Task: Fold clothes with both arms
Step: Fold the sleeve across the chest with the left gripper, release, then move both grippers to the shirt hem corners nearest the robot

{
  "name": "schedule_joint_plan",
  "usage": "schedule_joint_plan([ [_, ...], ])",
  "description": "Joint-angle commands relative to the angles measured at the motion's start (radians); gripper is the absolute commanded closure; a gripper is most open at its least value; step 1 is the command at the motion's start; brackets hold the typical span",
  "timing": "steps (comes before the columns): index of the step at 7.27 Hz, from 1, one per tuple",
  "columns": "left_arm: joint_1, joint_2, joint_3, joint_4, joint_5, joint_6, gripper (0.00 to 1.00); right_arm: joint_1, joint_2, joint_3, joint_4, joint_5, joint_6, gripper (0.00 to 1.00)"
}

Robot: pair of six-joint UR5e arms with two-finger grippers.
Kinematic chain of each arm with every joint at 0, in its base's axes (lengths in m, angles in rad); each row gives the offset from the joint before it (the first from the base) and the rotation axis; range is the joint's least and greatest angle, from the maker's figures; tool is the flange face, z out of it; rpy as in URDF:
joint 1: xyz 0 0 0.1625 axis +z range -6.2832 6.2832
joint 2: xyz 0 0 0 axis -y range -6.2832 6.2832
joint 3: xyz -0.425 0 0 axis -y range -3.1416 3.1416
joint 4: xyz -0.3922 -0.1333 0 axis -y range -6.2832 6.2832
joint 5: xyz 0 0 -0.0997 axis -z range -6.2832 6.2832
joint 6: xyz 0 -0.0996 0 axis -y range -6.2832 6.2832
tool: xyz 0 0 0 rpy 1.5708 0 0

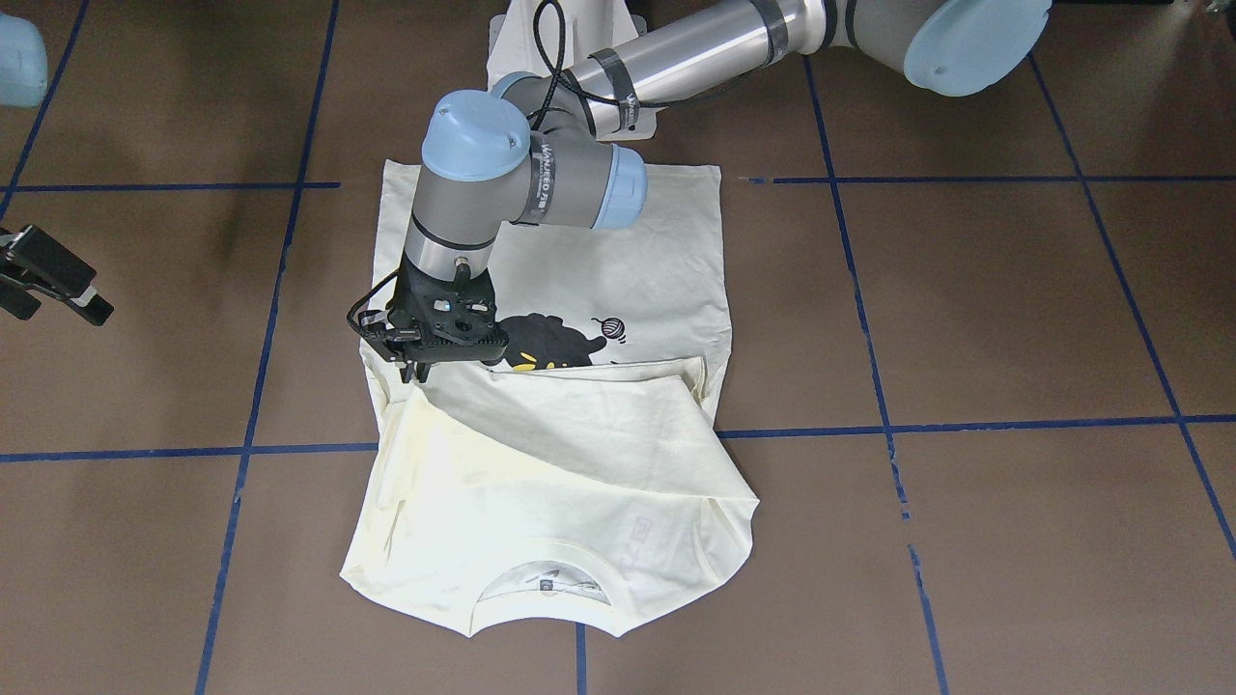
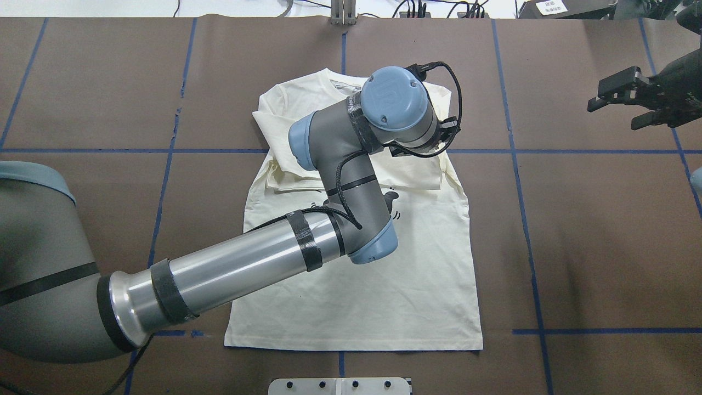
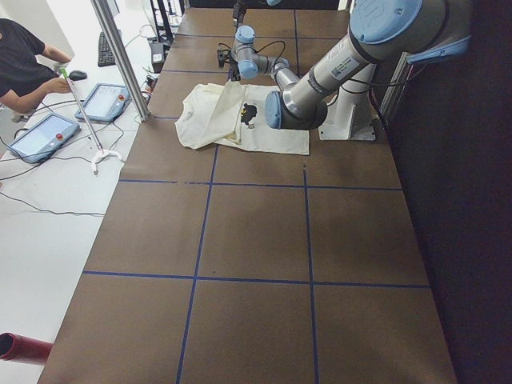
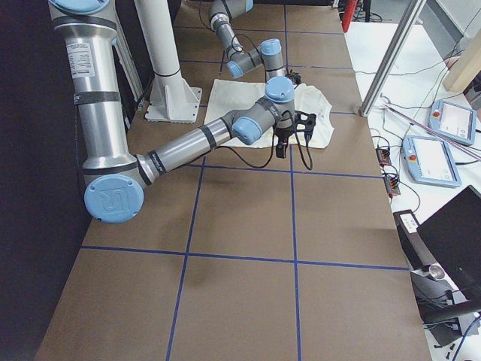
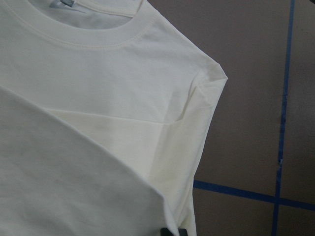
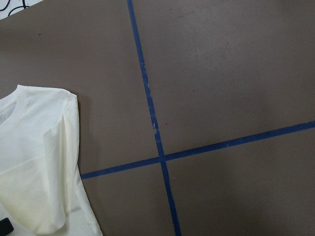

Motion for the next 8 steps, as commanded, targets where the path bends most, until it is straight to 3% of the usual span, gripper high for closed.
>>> schedule_joint_plan([
  [1, -0.023, 0.056, -0.131, 0.007, -0.005, 0.001, 0.21, -0.049, 0.011, 0.002, 0.003, -0.01, 0.016, 0.0],
  [2, -0.06, 0.172, -0.291, 0.023, -0.075, 0.003, 0.21, -0.098, 0.011, 0.004, 0.003, -0.032, 0.05, 0.0],
  [4, -0.121, 0.433, -0.578, 0.024, -0.127, 0.071, 0.23, -0.368, 0.012, 0.105, 0.001, -0.322, 0.348, 0.0],
  [5, -0.155, 0.517, -0.634, 0.033, -0.148, 0.116, 0.23, -0.505, 0.008, 0.148, -0.002, -0.413, 0.507, 0.0],
  [6, -0.226, 0.568, -0.639, 0.055, -0.298, 0.138, 0.29, -0.637, -0.006, 0.197, -0.012, -0.49, 0.636, 0.03],
  [8, -0.255, 0.596, -0.631, 0.064, -0.331, 0.166, 0.31, -0.953, -0.061, 0.242, -0.034, -0.776, 0.865, 0.08],
])
